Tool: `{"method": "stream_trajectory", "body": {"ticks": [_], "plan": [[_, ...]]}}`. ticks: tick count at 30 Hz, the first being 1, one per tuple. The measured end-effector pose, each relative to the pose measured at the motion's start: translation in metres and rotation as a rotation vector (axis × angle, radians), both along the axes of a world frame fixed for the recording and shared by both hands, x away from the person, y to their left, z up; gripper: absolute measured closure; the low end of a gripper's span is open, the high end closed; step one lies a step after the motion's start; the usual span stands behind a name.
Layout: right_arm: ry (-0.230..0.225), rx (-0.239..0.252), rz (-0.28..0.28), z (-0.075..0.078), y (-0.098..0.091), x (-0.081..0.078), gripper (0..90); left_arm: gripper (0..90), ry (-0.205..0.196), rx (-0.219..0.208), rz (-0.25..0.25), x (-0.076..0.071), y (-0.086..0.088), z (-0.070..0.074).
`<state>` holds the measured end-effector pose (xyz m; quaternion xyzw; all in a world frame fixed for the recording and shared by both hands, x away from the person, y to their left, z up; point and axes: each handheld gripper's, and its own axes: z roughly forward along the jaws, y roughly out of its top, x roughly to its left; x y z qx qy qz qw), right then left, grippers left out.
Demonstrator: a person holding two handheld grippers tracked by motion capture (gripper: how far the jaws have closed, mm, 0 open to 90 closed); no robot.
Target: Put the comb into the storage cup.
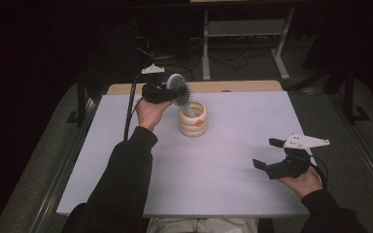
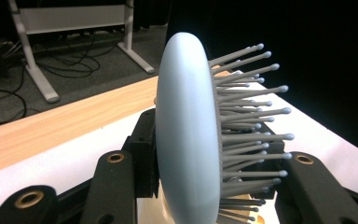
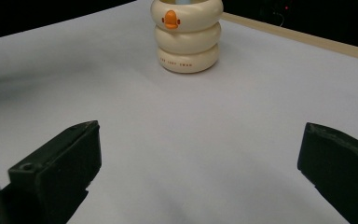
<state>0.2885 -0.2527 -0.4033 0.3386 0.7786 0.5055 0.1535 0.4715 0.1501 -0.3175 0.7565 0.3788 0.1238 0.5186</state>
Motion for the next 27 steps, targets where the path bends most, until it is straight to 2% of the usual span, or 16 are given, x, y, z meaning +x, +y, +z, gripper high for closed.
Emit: {"method": "stream_trajectory", "body": {"ticks": [6,7,15,22,27], "plan": [[0.003,0.000,-0.006,-0.002,-0.001,-0.001,0.0,54.6,0.025,-0.020,0.007,0.004,0.000,-0.013],[0.005,0.003,-0.007,-0.002,-0.002,-0.001,0.0,54.5,0.026,-0.037,0.014,0.004,0.001,-0.015],[0.005,0.009,-0.013,-0.003,-0.005,-0.001,0.0,53.9,0.057,-0.089,0.031,0.008,0.010,-0.020],[0.018,0.011,-0.011,-0.004,-0.005,-0.001,0.0,49.9,0.050,-0.085,0.038,0.008,0.015,-0.023],[0.025,0.009,0.003,-0.005,-0.005,0.000,0.0,43.1,0.038,-0.067,0.031,0.006,0.014,-0.023]]}}
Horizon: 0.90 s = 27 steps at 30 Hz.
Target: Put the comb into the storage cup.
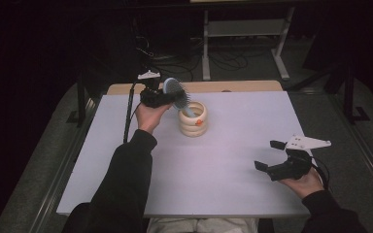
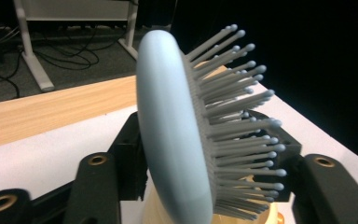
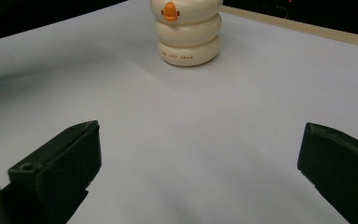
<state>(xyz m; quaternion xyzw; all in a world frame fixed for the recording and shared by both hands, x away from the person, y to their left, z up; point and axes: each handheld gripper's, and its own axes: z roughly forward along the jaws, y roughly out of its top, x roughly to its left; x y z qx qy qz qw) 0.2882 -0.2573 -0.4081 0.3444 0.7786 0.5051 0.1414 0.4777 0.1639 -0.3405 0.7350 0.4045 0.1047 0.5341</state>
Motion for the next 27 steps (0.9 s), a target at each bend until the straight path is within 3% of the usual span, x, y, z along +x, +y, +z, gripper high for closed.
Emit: {"method": "stream_trajectory", "body": {"ticks": [7,11,14,21,27], "plan": [[-0.001,0.000,0.003,0.000,0.000,0.000,0.0,31.1,-0.018,-0.032,-0.001,-0.003,0.008,0.006],[0.010,-0.002,0.009,-0.001,0.000,0.001,0.0,22.3,-0.043,-0.020,0.000,-0.006,0.012,0.012],[0.010,0.000,0.007,0.000,-0.001,0.001,0.0,14.5,-0.039,-0.001,0.014,-0.008,0.017,0.014],[0.012,-0.001,0.002,-0.001,-0.001,0.001,0.0,0.0,-0.044,0.010,-0.035,-0.012,0.028,0.018],[0.011,0.002,0.000,0.000,-0.002,0.001,0.0,0.0,-0.064,0.017,-0.034,-0.020,0.038,0.023]]}}
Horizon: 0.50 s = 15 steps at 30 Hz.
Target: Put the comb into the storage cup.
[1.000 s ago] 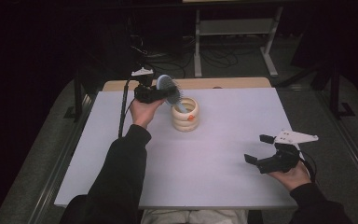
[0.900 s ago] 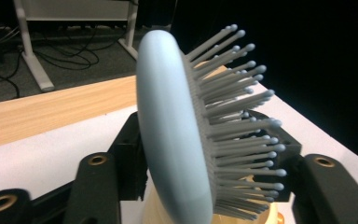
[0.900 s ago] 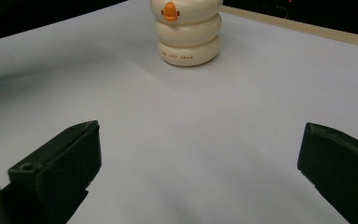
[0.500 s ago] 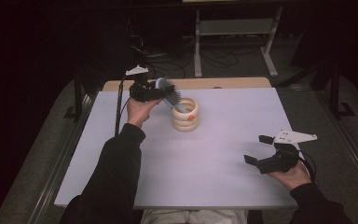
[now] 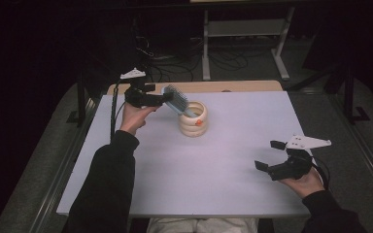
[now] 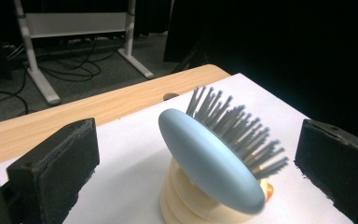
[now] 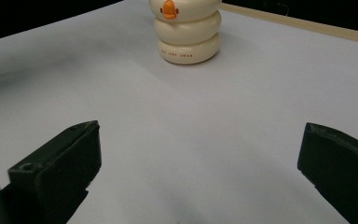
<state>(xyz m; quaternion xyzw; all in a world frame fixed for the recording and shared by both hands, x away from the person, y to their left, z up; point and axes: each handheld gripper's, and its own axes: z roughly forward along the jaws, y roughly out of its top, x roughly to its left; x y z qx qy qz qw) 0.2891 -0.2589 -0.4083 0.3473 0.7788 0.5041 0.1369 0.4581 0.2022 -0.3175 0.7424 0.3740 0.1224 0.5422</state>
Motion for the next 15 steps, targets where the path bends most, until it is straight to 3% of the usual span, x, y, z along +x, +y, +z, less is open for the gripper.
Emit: {"method": "stream_trajectory", "body": {"ticks": [5,15], "plan": [[-0.010,0.005,-0.004,0.001,-0.001,0.000,0.0,0.0,-0.019,0.042,-0.004,-0.007,0.006,0.003],[-0.008,0.004,-0.010,0.001,-0.002,0.000,0.0,0.0,-0.054,0.051,-0.032,-0.021,0.022,0.013]]}}
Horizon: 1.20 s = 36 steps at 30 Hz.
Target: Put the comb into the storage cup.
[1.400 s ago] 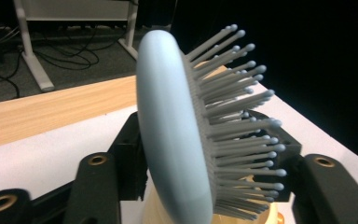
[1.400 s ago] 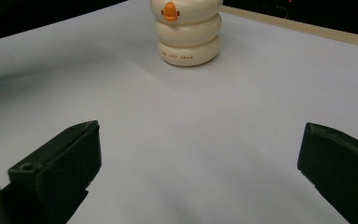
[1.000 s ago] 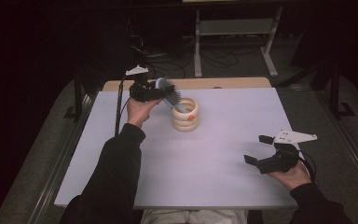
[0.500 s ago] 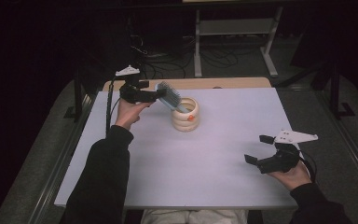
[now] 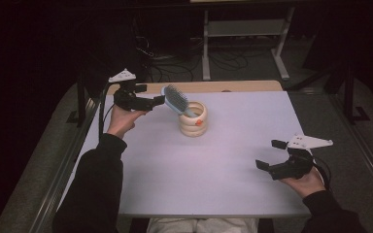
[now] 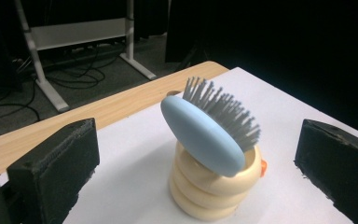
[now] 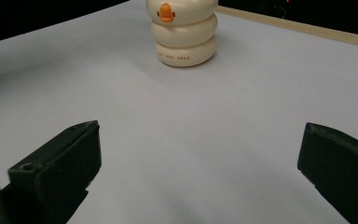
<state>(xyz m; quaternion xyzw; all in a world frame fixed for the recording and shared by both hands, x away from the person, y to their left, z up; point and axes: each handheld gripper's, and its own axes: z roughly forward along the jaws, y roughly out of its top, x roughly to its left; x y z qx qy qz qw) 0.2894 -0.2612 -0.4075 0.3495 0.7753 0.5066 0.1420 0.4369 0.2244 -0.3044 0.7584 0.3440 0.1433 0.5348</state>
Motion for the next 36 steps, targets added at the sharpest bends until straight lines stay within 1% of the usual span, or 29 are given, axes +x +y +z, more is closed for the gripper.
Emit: {"method": "stream_trajectory", "body": {"ticks": [4,9,11,16,19,24,25,29,33,36], "plan": [[0.000,-0.001,-0.001,0.000,0.000,0.000,0.0,0.0,-0.012,0.005,-0.005,-0.005,0.007,0.002],[0.005,-0.001,-0.004,-0.001,0.000,0.000,0.0,0.0,-0.018,-0.007,-0.007,-0.010,0.015,0.000],[0.005,0.004,-0.003,-0.001,0.000,0.000,0.0,0.0,-0.017,-0.018,-0.003,-0.013,0.019,-0.002],[0.005,0.005,-0.004,-0.001,0.000,0.000,0.0,0.0,-0.008,-0.019,-0.001,-0.017,0.026,-0.008],[0.008,0.004,-0.005,-0.001,0.000,0.000,0.0,0.0,-0.003,-0.012,0.003,-0.019,0.030,-0.011],[0.013,-0.001,-0.005,-0.001,0.000,0.000,0.0,0.0,0.003,-0.011,0.009,-0.021,0.038,-0.015],[0.014,-0.003,-0.003,-0.002,0.001,0.001,0.0,0.0,0.003,-0.006,0.007,-0.022,0.039,-0.015],[0.019,-0.009,-0.001,-0.003,0.001,0.001,0.0,0.0,-0.010,-0.010,0.003,-0.026,0.043,-0.017],[0.020,-0.008,-0.002,-0.003,0.001,0.001,0.0,0.0,-0.011,-0.025,-0.001,-0.031,0.046,-0.020],[0.021,-0.011,-0.001,-0.003,0.001,0.001,0.0,0.0,-0.011,-0.023,-0.004,-0.036,0.048,-0.025]]}}
